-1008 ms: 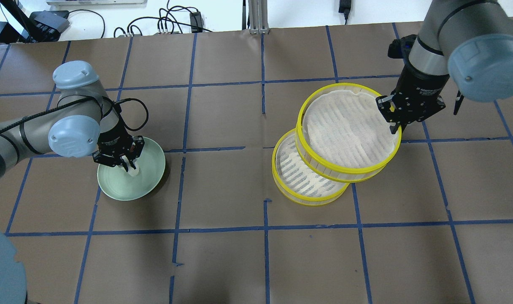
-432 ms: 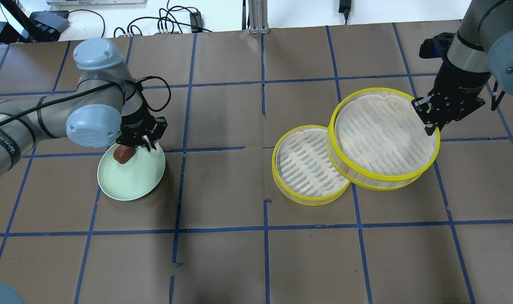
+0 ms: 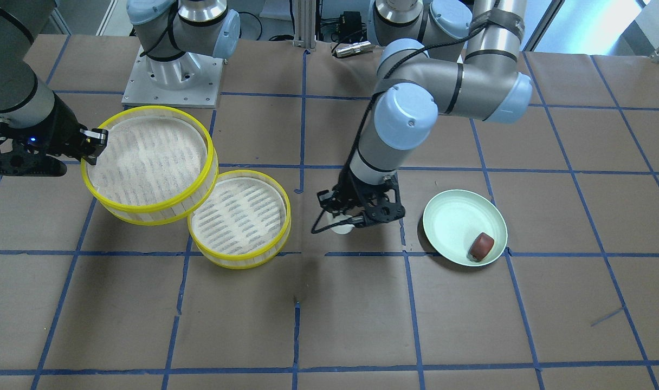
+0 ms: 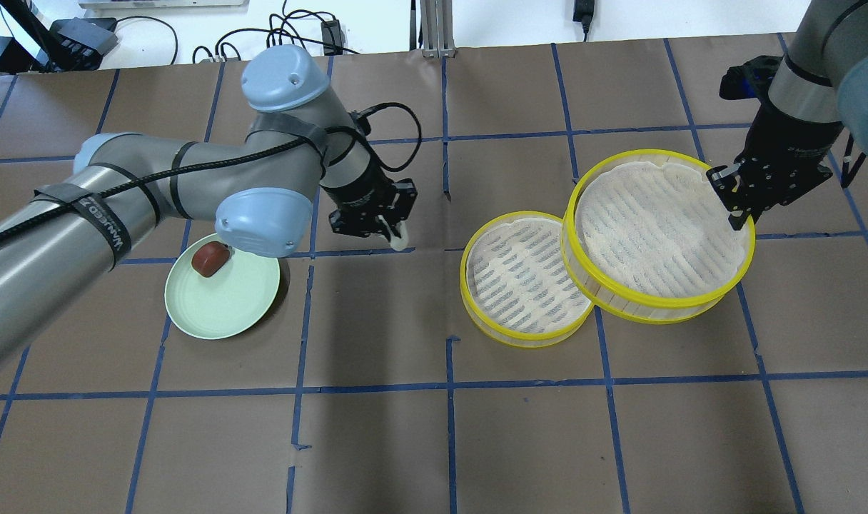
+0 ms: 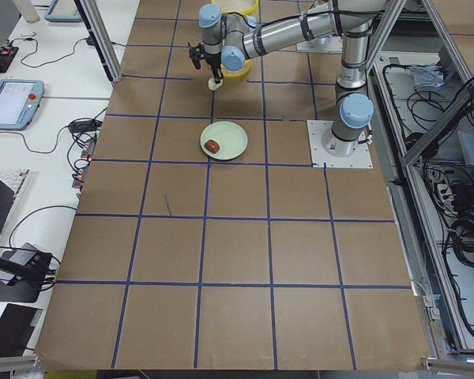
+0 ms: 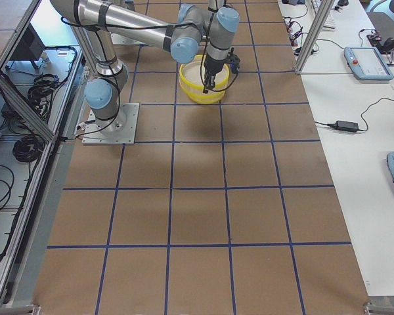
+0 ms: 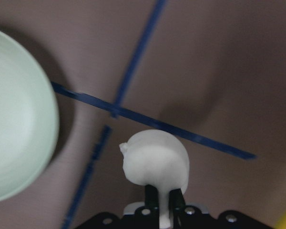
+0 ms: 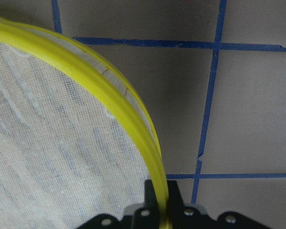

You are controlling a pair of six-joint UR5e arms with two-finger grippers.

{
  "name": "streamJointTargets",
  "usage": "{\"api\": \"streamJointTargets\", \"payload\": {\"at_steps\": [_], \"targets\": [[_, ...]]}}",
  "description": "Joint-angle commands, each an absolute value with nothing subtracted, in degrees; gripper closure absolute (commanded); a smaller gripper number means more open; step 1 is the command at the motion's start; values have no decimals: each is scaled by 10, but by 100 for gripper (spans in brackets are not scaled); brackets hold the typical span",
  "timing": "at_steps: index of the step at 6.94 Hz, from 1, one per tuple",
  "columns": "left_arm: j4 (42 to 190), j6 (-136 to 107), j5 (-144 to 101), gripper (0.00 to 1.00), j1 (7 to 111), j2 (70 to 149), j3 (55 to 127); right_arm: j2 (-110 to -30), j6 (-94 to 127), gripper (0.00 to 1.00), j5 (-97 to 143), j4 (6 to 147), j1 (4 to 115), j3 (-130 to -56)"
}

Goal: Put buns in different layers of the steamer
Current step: 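Carry the white bun into the lower steamer layer and open the left gripper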

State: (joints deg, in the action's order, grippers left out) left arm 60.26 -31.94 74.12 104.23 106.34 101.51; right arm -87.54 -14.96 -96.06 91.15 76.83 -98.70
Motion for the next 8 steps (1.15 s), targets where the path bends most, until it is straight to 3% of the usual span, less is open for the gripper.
{"api": "streamJointTargets", "payload": {"at_steps": [1,2,3,4,8], "targets": [[543,-373,665,81,1123,1103,1013,-875,-149,86,-961,911,768,-987],[541,-374,665,57,1141,1119,1013,-875,-149,86,-961,911,768,-987],[541,-380,672,20,1142,1117,1013,-875,-149,86,-960,913,769,-987],[542,-380,673,10,1141,1113,1012,-875,-149,86,-960,913,769,-987],[595,-318,878,10,1037,1100,997,-877,-140,86,-955,915,773,-993]]}}
